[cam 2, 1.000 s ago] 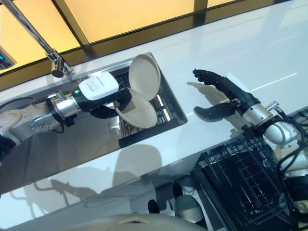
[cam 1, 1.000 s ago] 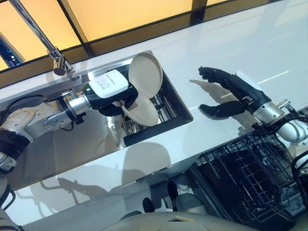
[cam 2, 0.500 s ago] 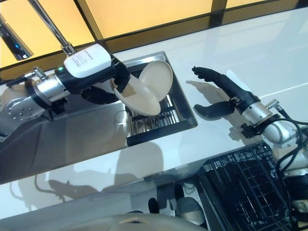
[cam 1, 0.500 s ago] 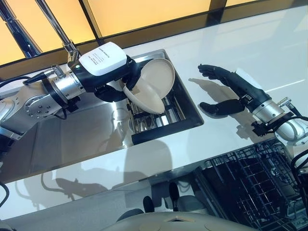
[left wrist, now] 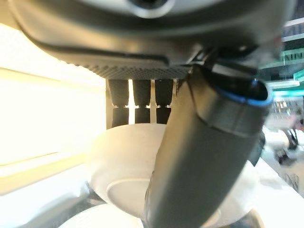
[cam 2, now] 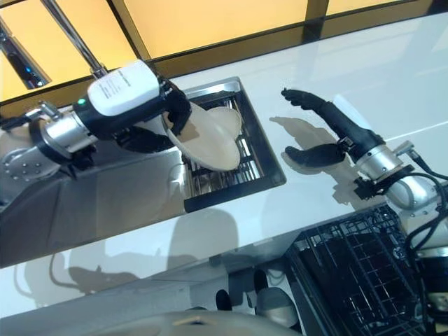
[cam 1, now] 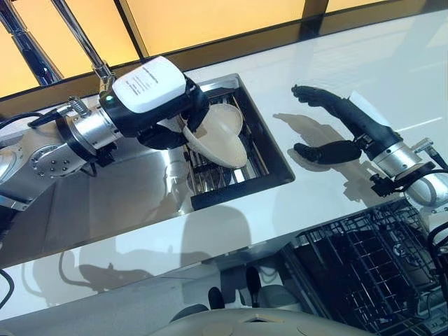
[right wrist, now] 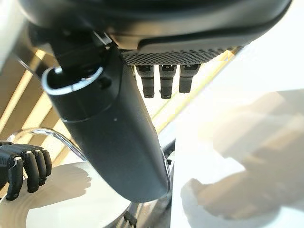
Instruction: Pick up plates and place into dishwasher.
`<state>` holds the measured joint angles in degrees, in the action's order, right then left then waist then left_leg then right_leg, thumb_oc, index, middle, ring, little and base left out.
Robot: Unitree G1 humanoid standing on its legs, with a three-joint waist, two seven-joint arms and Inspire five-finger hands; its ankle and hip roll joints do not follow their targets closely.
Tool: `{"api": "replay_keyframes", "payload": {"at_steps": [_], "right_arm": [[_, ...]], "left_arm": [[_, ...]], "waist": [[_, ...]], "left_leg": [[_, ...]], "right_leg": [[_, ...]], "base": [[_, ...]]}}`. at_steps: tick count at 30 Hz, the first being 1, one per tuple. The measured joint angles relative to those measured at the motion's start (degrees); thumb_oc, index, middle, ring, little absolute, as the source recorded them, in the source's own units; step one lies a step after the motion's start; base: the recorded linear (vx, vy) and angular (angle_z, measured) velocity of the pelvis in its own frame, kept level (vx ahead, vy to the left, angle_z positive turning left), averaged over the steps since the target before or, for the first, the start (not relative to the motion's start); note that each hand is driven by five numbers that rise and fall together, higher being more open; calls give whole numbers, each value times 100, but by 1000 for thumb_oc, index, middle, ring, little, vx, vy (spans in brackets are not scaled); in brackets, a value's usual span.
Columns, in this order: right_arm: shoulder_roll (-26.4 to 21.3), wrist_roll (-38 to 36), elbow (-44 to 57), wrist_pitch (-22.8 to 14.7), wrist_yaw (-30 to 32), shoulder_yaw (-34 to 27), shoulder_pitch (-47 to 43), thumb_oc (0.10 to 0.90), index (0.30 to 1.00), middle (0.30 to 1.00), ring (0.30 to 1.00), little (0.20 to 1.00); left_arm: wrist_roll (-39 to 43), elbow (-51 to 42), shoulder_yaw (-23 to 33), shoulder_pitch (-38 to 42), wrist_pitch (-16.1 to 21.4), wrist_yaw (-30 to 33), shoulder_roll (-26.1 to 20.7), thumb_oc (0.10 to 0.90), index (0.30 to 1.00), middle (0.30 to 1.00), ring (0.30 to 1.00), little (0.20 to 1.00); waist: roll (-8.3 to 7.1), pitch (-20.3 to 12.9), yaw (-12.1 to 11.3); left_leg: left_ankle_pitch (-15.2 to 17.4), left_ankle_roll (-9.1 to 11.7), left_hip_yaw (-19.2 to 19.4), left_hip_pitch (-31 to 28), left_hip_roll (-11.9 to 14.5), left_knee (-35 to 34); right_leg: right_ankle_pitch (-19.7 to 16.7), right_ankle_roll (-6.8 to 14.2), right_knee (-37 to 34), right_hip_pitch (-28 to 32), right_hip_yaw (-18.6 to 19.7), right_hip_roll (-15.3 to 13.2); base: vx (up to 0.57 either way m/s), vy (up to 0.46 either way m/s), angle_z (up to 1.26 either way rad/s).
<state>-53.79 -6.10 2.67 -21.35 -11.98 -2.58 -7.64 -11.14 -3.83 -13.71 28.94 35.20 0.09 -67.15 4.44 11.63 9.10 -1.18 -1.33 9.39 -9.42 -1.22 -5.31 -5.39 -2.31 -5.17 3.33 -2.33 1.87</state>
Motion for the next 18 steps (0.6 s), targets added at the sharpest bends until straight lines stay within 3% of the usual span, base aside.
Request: {"api": "replay_keyframes", "payload": {"at_steps": [9, 18], "right_arm": [[-73, 1537, 294, -573, 651, -158, 13, 800, 900, 900, 900, 900], [-195, 1635, 479, -647, 682, -159, 13, 800, 900, 900, 900, 900]], "left_arm": [[2, 4, 81, -24, 37, 328, 256, 100, 300, 300, 300, 200], [325, -1, 97, -23, -12, 450, 266, 100, 300, 300, 300, 200]], "waist": [[1, -1, 4], [-1, -2, 22]], "left_leg": [[0, 0, -1, -2, -1, 4], [1, -1, 1, -4, -3, 6]], "right_leg": [[-1, -1, 0, 1, 8, 2], [-1, -1, 1, 0, 16, 2]], "base": [[0, 0, 0], [0, 0, 0]]}}
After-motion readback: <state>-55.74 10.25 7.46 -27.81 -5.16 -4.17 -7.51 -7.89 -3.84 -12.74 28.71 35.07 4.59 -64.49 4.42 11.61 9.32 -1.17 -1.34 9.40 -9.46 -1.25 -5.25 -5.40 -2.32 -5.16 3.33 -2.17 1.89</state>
